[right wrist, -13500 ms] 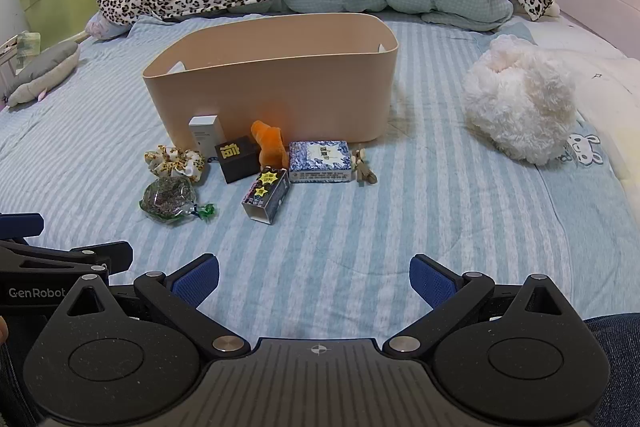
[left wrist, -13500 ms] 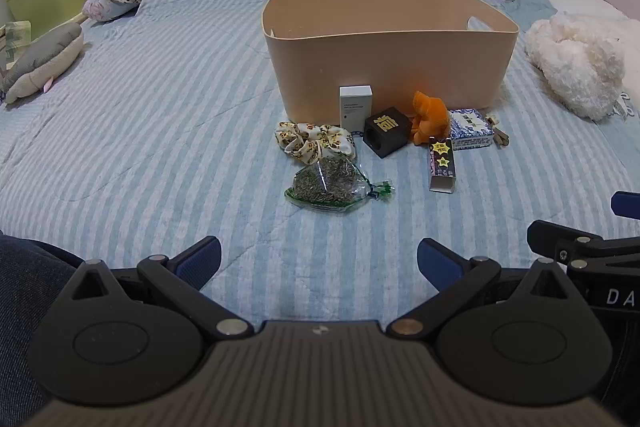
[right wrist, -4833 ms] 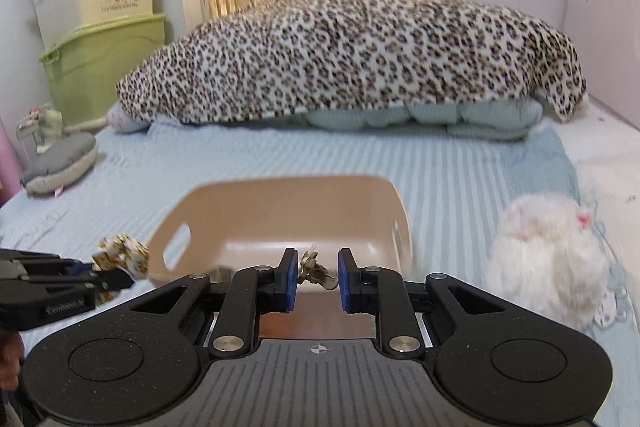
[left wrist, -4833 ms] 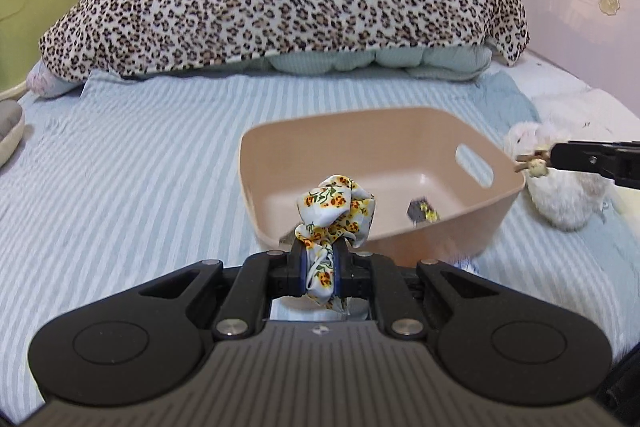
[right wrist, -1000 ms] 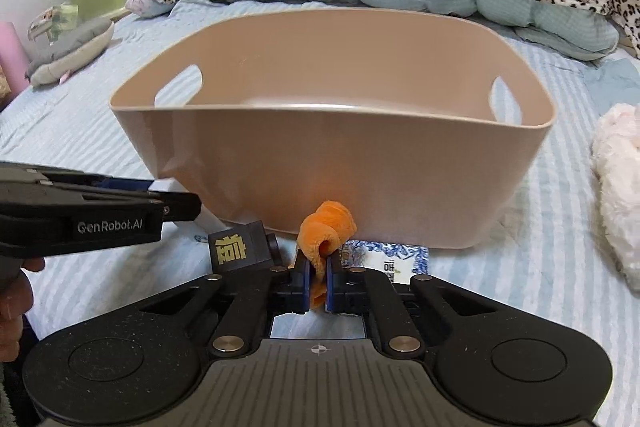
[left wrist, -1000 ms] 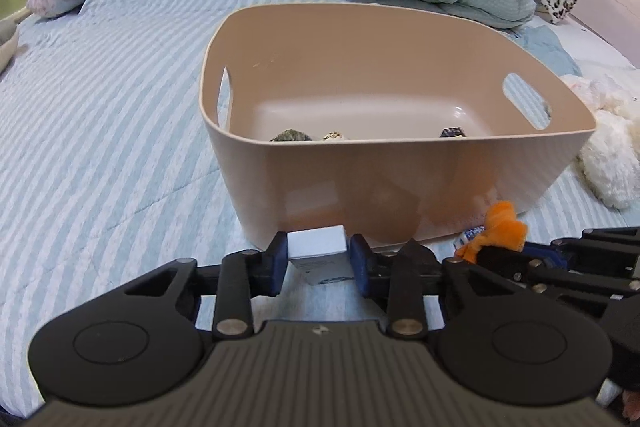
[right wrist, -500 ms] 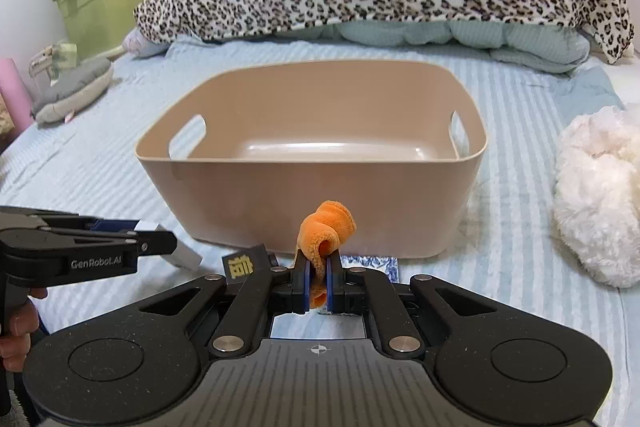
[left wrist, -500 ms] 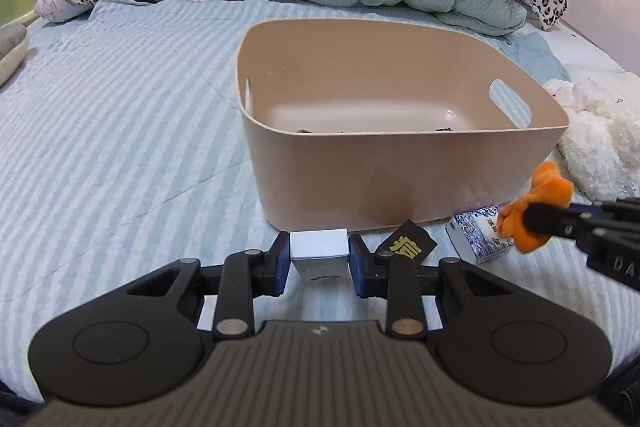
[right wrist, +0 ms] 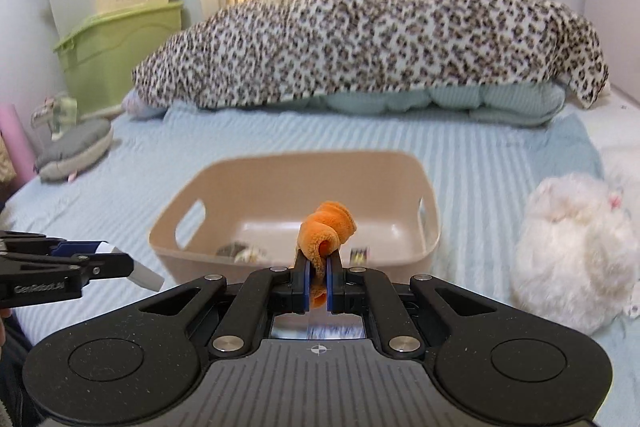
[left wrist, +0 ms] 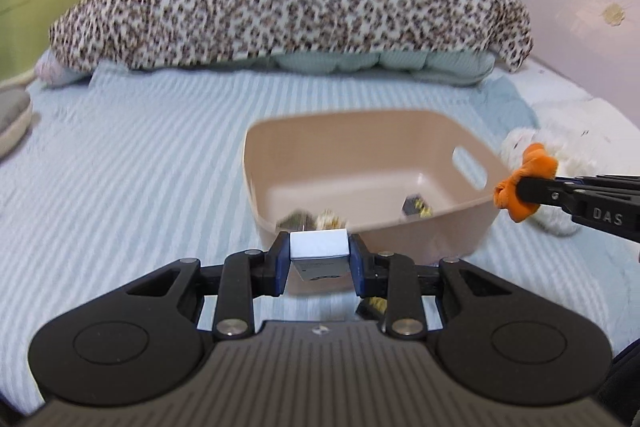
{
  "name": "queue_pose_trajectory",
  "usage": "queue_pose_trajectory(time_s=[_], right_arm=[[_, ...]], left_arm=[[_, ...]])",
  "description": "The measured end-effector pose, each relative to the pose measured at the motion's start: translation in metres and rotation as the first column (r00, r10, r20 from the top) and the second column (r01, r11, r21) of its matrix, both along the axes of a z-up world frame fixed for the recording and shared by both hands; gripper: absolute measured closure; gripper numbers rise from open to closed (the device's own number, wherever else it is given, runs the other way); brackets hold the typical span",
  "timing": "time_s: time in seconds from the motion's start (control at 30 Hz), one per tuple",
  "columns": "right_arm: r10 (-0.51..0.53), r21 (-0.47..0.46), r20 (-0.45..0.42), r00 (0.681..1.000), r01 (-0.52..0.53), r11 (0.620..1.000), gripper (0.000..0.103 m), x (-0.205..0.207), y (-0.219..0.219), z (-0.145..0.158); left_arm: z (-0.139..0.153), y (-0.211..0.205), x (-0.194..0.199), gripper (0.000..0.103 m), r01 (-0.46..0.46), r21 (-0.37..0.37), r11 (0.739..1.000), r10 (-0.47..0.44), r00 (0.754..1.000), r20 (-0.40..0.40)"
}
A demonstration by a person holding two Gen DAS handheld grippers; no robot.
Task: Organize objects
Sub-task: 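Lift the white box and orange plush and carry them over the basket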
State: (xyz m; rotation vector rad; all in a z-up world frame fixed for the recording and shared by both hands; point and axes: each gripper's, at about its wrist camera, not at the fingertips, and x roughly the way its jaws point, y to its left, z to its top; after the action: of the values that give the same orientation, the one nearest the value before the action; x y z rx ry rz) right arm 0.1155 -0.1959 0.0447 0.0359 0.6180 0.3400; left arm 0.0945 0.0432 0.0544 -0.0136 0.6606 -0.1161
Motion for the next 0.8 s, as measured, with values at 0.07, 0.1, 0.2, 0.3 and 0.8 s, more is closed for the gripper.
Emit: queue_pose_trajectory(time_s=[0.07, 0.1, 0.2, 0.3, 0.8], right_arm=[[-0.003, 0.006, 0.019, 1.0, 0.003, 1.0, 0.096, 0.006, -0.001, 0.008], [-0.002, 0.011, 0.029, 1.0, 0.001, 1.0, 0.096, 0.01, -0.002, 0.012], [-0.02, 0.033, 0.051, 0.998, 0.019, 0.999, 0.096, 0.022, -0.007, 0.02], [-0.034, 0.043, 0.063, 0.997, 0.032, 0.999, 0.096, 0.036, -0.011, 0.024], [-0.053, -0.035, -0.022, 0.998, 0.052, 0.998, 0.096, 0.102, 0.001, -0.022]], left_arm=[[0.009, -0.002, 0.005, 0.071, -0.006, 0.007, 1.0, 0.006, 1.0, 0.028], [0.012, -0.004, 0.008, 0.071, -0.015, 0.015, 1.0, 0.014, 0.999, 0.038], [0.019, -0.008, 0.021, 0.071, -0.015, 0.019, 1.0, 0.014, 0.998, 0.066], [0.026, -0.015, 0.037, 0.071, -0.025, 0.039, 0.999, 0.021, 0.995, 0.101], [-0.048, -0.045, 0.137, 0.071, -0.045, 0.121, 0.992, 0.052, 0.997, -0.058]])
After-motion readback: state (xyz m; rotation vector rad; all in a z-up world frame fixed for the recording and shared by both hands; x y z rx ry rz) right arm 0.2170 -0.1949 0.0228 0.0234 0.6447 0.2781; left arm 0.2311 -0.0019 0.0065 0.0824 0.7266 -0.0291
